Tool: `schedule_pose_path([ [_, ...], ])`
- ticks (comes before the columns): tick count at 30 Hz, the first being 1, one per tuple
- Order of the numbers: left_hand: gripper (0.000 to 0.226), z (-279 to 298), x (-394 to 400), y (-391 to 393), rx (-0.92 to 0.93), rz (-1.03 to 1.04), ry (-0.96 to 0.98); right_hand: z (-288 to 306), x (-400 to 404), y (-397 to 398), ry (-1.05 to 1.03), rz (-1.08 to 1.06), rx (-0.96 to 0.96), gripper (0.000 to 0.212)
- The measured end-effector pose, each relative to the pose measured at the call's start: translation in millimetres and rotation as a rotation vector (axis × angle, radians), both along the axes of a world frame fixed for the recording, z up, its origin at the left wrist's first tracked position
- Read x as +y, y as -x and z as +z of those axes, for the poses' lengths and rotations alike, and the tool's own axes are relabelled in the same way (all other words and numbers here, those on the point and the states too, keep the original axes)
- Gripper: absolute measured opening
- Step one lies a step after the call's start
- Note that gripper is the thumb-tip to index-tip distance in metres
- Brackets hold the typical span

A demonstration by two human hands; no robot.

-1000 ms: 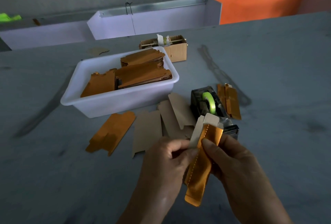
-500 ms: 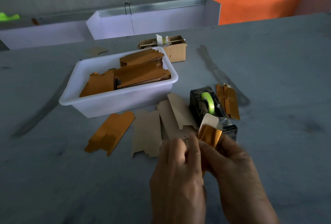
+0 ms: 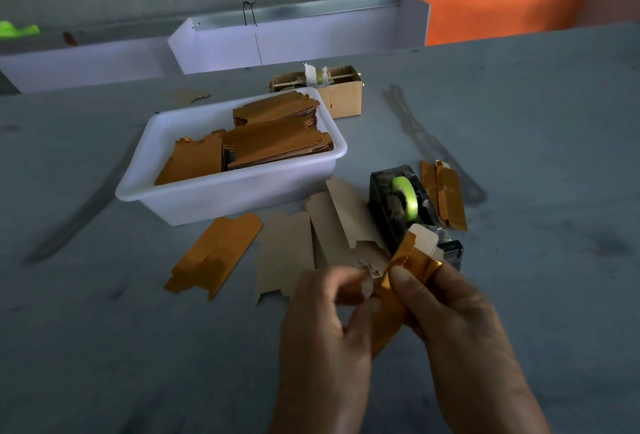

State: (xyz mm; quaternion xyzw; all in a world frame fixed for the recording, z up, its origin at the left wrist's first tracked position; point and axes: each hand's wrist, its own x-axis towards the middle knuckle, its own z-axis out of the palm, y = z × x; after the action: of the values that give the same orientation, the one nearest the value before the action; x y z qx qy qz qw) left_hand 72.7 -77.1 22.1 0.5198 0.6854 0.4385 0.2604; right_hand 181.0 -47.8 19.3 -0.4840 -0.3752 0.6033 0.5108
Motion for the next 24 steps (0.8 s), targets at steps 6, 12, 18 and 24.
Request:
schedule_pose_path([
  [6,0.014,13.8,8.3,16.6,-0.661,-0.135,0.397,7.0,-1.2,-0.9,-0.121,0.023,-0.25,0.011],
  [12,0.018,18.0,20.7,11.9,-0.604,0.013,0.241,17.1,38.4,-48.4,-0.287,-0.241,-0.662,0.006],
  [18,0.017,17.0,34.1,-4.4,-0.663,0.053,0.211,6.2,71.0,-57.7,0.006,0.124,-0.508,0.012],
  [24,0.012,17.6,39.5,-18.3,-0.966,0.057,0.256,-2.2,74.2,-54.0,0.012,0.141,-0.501,0.011],
])
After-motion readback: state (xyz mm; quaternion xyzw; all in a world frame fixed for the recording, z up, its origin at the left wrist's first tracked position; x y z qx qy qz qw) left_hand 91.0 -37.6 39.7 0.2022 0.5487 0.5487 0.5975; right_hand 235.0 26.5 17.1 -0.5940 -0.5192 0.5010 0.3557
